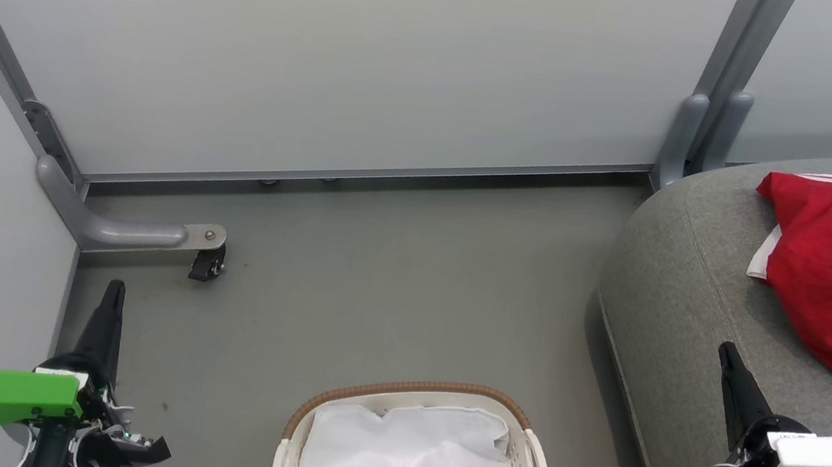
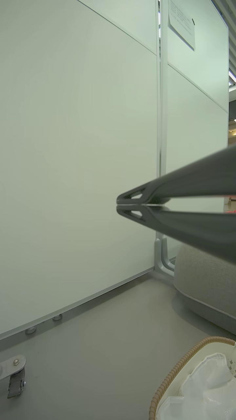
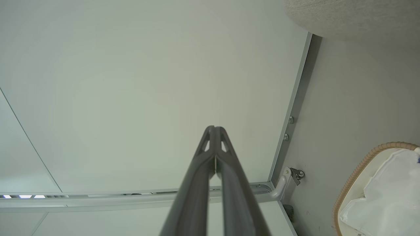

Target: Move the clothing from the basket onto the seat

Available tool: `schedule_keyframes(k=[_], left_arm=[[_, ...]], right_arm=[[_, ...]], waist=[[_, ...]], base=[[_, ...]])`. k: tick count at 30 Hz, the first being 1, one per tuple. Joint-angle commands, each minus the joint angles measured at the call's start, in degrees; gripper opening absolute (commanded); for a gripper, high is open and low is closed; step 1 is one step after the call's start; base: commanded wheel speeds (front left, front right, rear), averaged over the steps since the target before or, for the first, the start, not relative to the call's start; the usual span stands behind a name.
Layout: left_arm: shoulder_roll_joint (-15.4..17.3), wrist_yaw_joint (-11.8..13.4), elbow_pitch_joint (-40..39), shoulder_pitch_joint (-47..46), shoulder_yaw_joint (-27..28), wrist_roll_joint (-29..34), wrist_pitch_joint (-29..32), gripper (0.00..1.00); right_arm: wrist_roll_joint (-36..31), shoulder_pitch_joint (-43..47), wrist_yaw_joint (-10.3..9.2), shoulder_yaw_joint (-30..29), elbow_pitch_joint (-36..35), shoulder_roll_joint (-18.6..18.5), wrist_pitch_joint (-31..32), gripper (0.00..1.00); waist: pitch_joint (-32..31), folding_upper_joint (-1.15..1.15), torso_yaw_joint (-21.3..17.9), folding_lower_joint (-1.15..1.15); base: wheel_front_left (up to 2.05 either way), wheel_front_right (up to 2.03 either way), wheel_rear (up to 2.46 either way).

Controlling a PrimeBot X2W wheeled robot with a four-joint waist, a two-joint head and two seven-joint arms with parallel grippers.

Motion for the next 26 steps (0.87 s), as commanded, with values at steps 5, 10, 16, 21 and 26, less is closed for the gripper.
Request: schedule_keyframes(k=[5, 10, 16, 21, 26], left_arm=[[0.31, -0.34, -0.11, -0.63, 0.13, -0.21, 0.19, 0.00], [0.31, -0.34, -0.11, -0.63, 0.13, -0.21, 0.19, 0.00], [0.31, -0.34, -0.12, -0.63, 0.13, -0.21, 0.19, 0.00], [0.31, -0.34, -0.12, -0.63, 0.12, -0.22, 0.19, 0.00], [0.31, -0.34, -0.12, -0.63, 0.12, -0.21, 0.18, 0.00]], right_arm=[[0.17, -0.47, -0.02, -0.11, -0.23, -0.34, 0.18, 0.00], [0.17, -0.47, -0.02, -0.11, -0.23, -0.34, 0.18, 0.00], [0.17, -0.47, -0.02, -0.11, -0.23, -0.34, 0.18, 0.00], [0.18, -0.47, -0.02, -0.11, -0.23, -0.34, 0.19, 0.00], [0.18, -0.46, -0.03, -0.11, -0.23, -0.34, 0.19, 0.00]], waist=[[0.00, 0.00, 0.00, 0.00], [0.00, 0.00, 0.00, 0.00], [0.00, 0.00, 0.00, 0.00], [0.00, 0.00, 0.00, 0.00], [0.00, 0.00, 0.00, 0.00]], base=[[0.00, 0.00, 0.00], [0.00, 0.00, 0.00], [0.00, 0.00, 0.00], [0.00, 0.00, 0.00], [0.00, 0.00, 0.00]])
